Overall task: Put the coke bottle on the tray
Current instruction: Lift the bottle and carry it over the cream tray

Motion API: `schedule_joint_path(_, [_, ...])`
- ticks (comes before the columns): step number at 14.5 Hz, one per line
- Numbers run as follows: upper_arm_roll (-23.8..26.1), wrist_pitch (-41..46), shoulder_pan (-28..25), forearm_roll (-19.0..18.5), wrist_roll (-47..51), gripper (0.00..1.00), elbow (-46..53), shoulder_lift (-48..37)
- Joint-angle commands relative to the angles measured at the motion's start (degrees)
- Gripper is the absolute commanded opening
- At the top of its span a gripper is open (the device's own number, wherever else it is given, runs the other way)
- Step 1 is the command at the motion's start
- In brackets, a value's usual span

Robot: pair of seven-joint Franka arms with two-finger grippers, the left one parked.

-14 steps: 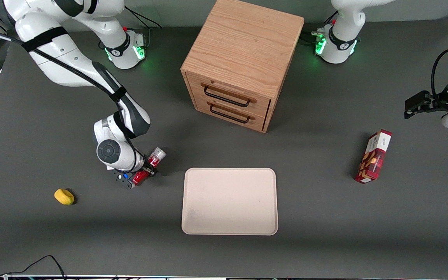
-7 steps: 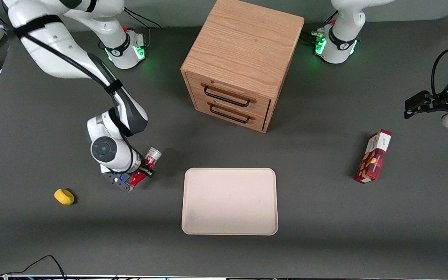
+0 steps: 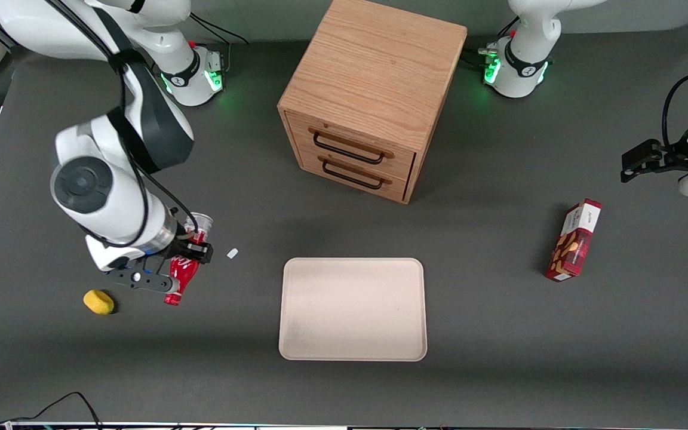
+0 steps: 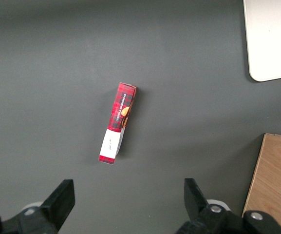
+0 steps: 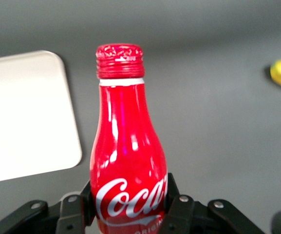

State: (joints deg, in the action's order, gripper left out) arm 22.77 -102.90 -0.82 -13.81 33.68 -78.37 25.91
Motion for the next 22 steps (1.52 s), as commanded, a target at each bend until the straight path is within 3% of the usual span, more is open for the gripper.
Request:
schedule_joint_path(1, [3.05,2.88,-0.06,0.01,-7.03,0.0,9.61,4.75])
schedule_joint_path(6, [8.51,-2.02,-1.81,-0.25,-5.3,0.0,16.05,14.85])
schedule_joint_path(13, [7.73,-15.57,-4.09,-0.95,-2.49,0.0,15.35,27.52])
schedule_joint_path(16, [7.37,-19.26,-5.24,-4.03,-1.95,0.0,15.35,31.47])
schedule_joint_path(22, [6.15,-27.43,-6.47,-5.44,-1.51,0.0,15.88,36.14])
